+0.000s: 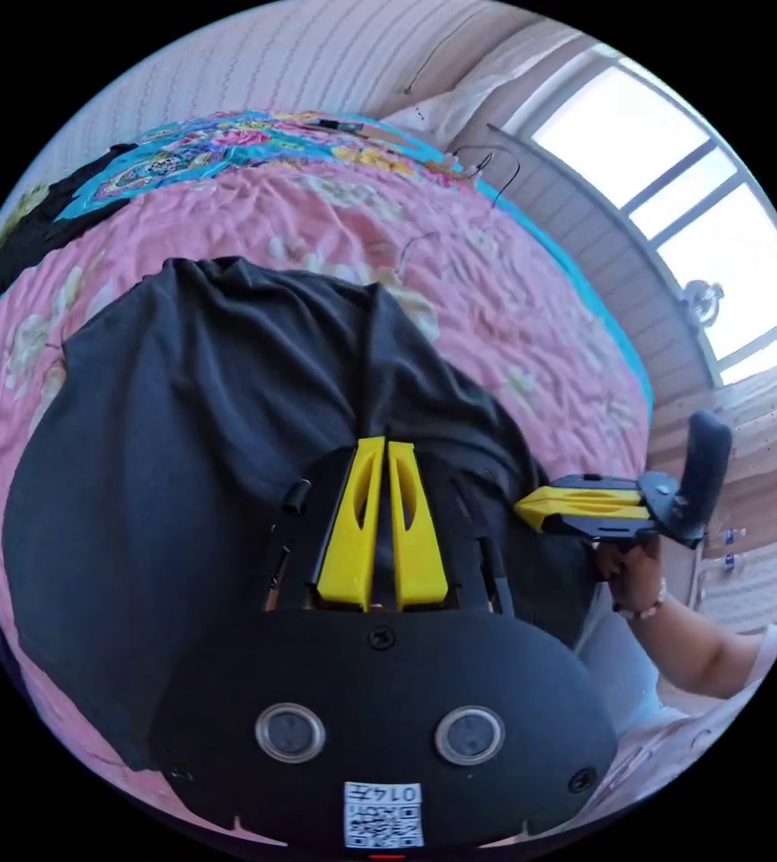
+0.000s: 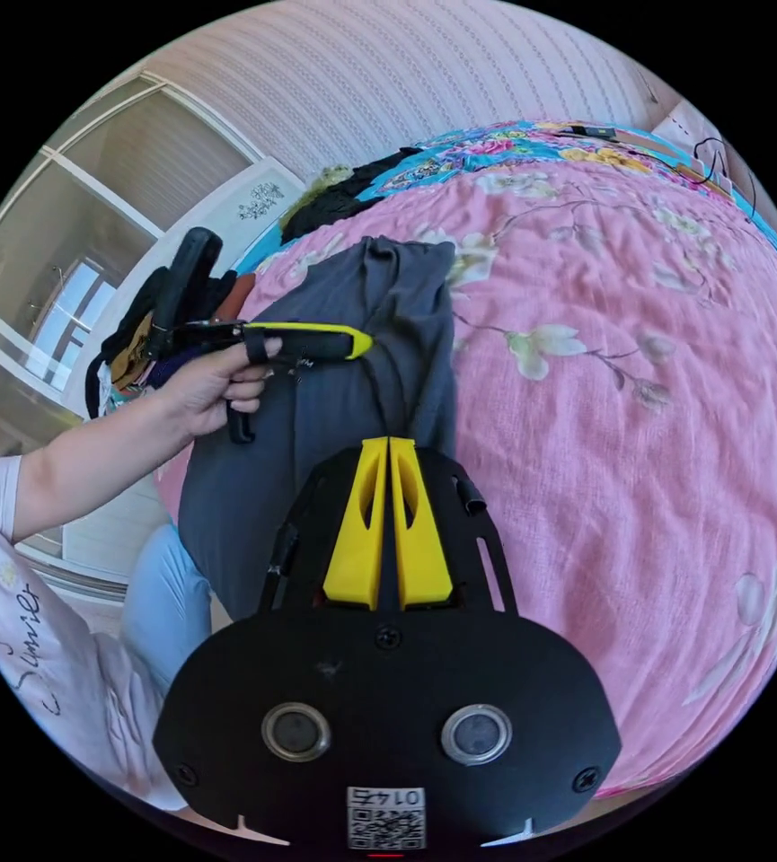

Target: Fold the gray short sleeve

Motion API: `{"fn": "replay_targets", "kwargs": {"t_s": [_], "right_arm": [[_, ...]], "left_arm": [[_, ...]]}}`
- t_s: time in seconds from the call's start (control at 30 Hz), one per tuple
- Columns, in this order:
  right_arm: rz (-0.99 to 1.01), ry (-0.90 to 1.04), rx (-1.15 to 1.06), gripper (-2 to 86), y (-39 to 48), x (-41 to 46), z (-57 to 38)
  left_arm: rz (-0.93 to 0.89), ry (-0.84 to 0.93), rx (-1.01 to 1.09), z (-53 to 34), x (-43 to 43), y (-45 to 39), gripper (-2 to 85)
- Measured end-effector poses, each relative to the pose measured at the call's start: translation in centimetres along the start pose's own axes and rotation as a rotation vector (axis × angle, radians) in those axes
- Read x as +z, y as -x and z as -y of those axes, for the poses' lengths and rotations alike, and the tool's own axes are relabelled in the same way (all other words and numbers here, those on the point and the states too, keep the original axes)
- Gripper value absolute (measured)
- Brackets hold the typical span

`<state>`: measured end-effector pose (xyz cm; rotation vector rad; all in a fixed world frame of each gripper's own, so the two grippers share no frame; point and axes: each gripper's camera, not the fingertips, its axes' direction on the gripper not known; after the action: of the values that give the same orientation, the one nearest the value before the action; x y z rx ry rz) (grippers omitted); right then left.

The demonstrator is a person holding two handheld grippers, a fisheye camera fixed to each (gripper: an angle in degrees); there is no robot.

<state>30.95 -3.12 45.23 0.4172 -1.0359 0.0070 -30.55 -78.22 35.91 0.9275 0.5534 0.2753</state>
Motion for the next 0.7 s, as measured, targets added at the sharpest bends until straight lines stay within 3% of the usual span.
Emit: {"fn": "replay_targets", "kwargs": {"t_s": [0.23,0.37,0.47,0.57,0.7], "right_arm": [[0.018,-0.014,-0.085,0.1,3.2,-0.2,2.4],[-0.043,0.068,-0.236,0.1,9.0,4.0,7.9],[0.1,0.153,-0.383,0.6,14.8,8.9,12.6],[0.164,0.221,-0.494,2.4,21.5,14.8,16.6],[0.157,0.338,-0.576,8.6,28.6,22.4,20.1]], "left_arm": [[-0.067,-0.238,-0.099,-8.0,-11.5,4.3,-0.4],[0.16,-0.284,-0.143,-18.5,-19.0,7.1,1.9],[0.32,-0.29,-0.301,-24.0,-23.2,10.5,3.4],[0.342,-0.348,-0.489,-26.6,-25.8,13.7,4.8],[0.351,-0.403,-0.562,-26.6,-27.3,15.3,5.5]]}}
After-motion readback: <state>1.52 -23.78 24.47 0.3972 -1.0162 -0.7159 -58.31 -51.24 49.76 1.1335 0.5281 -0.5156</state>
